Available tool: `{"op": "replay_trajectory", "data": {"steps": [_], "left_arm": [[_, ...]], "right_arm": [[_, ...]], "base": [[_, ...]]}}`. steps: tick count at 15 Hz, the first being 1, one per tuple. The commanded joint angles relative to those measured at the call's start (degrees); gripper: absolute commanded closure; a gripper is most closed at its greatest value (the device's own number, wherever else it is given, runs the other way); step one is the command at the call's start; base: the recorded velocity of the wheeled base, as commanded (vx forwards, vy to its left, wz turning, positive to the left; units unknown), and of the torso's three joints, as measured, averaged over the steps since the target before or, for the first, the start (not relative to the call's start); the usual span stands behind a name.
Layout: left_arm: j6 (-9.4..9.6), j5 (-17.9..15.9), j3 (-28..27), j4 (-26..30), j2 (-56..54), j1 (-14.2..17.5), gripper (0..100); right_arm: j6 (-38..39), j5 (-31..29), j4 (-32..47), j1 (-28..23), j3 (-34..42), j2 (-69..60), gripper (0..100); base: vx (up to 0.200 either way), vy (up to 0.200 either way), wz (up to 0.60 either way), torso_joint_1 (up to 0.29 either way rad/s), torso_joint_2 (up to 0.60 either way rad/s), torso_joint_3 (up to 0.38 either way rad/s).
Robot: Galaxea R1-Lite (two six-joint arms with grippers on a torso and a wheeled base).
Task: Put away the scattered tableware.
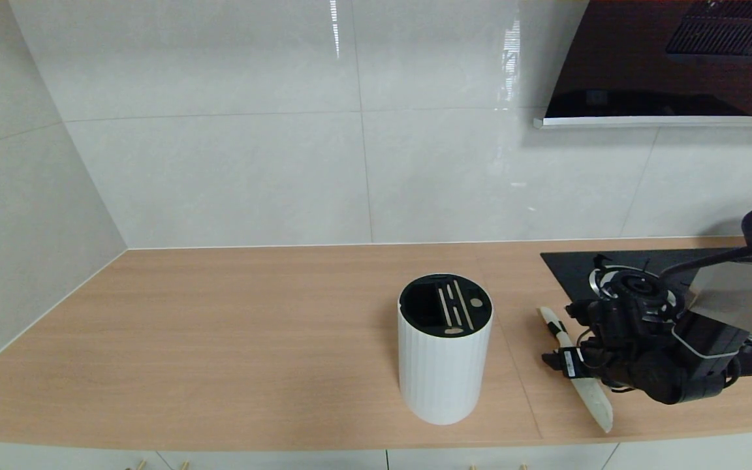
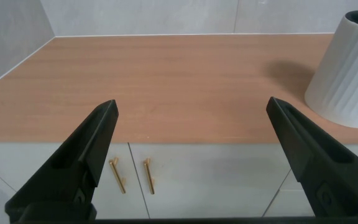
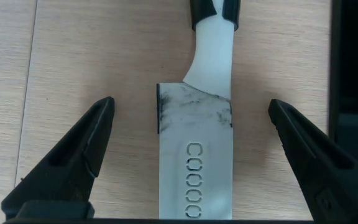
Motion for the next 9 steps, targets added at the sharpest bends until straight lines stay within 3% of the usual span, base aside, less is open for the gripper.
{"op": "replay_trajectory", "data": {"steps": [1,7,9], "left_arm": [[-0.01,0.02,-0.07,0.09,0.01,0.00,0],[-0.01,0.02,0.02,0.00,0.01,0.00,0],[1.05,-0.07,0.02,0.09,0.01,0.00,0]], "right_arm": [[-0.12,-0.06,0.17,0.03,0.13,0.60,100],[-0.29,-0.41,0.17,0.03,0.22,1.04,100],[-0.47,-0.41,0.08,0.03,0.57,0.69,100]], "base": [[0.000,0.000,0.00,0.000,0.00,0.000],[0.000,0.000,0.00,0.000,0.00,0.000],[0.000,0.000,0.00,0.000,0.00,0.000]]}}
